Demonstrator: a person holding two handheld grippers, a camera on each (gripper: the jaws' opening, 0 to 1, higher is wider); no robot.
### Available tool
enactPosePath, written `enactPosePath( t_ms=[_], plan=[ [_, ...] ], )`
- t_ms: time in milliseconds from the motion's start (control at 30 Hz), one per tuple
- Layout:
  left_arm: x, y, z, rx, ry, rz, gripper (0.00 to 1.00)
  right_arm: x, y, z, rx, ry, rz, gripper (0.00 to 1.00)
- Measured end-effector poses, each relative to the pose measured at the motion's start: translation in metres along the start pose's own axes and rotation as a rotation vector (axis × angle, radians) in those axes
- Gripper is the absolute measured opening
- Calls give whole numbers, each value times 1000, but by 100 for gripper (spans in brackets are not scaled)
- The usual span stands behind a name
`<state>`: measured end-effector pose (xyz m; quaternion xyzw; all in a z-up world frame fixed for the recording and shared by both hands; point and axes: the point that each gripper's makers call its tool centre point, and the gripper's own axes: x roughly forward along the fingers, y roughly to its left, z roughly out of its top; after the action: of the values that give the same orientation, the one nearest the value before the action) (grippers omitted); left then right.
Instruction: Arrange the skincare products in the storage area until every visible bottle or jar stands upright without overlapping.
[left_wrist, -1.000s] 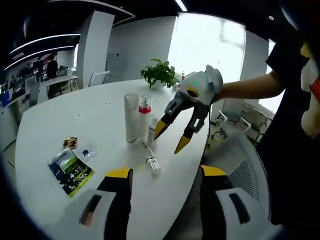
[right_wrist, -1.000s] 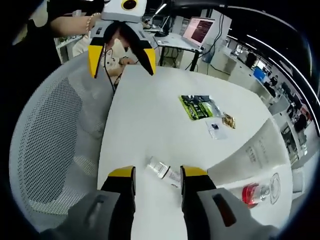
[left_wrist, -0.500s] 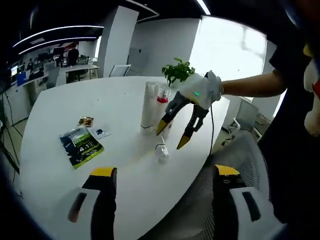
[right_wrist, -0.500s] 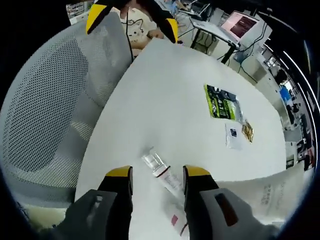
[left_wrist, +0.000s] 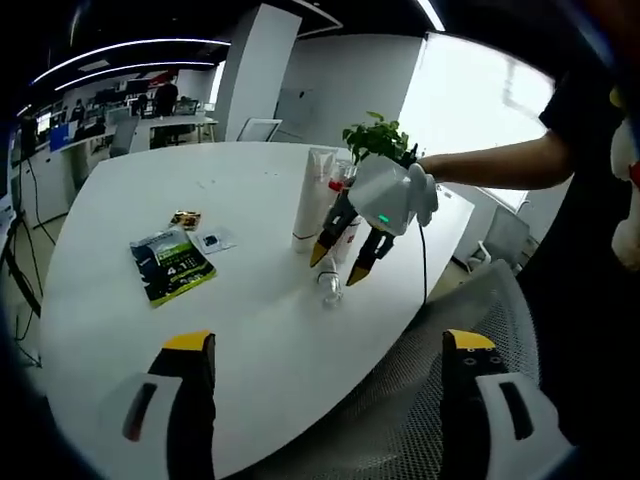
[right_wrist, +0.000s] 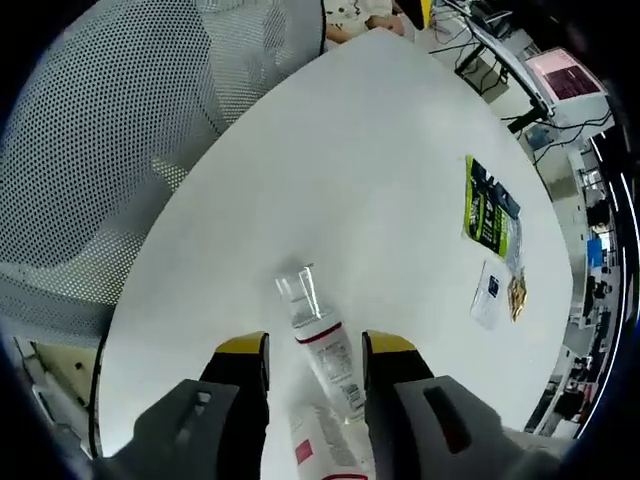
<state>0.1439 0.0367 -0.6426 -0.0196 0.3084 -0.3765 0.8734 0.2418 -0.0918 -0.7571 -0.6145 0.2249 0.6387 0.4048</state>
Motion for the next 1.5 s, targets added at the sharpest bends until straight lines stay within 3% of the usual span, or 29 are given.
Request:
enactPosePath(
  t_ms=[733,1267,1500],
  plan=[
    [-2,-1,-3,-17,-3,20,88,15,-1,6,-102,6,68,22],
    [-1,-6,-1,-39,-1,22,83,16,2,8,-147,44,114,21],
    [-6,-7,-2,-39,-3,26,82,15,0,12,-167,50,66,19]
  ],
)
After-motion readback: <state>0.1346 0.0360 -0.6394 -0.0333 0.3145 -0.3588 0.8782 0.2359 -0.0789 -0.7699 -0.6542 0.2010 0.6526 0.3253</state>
